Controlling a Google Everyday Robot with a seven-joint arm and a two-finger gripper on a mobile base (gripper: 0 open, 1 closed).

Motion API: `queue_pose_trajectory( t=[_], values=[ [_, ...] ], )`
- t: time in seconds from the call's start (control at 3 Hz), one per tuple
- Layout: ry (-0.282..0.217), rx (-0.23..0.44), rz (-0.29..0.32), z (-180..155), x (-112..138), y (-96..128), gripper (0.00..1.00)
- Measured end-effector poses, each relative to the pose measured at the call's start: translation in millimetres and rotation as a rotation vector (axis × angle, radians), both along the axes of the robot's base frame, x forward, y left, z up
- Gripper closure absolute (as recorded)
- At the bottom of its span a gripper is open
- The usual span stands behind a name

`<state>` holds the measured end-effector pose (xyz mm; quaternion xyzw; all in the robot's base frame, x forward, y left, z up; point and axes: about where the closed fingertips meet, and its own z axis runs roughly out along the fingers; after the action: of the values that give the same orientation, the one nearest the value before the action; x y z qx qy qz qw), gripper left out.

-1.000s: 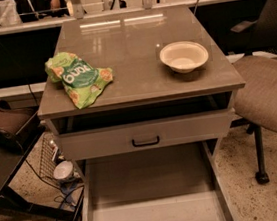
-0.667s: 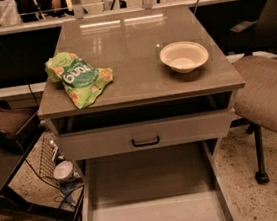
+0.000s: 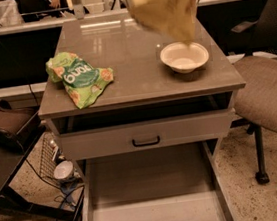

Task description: Place brown chip bag into middle drawer

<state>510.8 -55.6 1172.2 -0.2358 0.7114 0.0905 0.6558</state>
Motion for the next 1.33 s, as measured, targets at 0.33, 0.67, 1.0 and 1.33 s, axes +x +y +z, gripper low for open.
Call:
queue_pose_trajectory(
  t=[0.33, 0.67, 1.0, 1.33],
  values=[
    [0.171, 0.047, 0.053, -121, -2, 2, 1.0],
    [0.353, 0.161, 0.19, -223, -31, 12, 1.0],
    [0.493, 0.266, 0.304, -305, -90, -26, 1.0],
    [0.492, 0.265, 0.303, -304, -89, -26, 1.0]
  ],
)
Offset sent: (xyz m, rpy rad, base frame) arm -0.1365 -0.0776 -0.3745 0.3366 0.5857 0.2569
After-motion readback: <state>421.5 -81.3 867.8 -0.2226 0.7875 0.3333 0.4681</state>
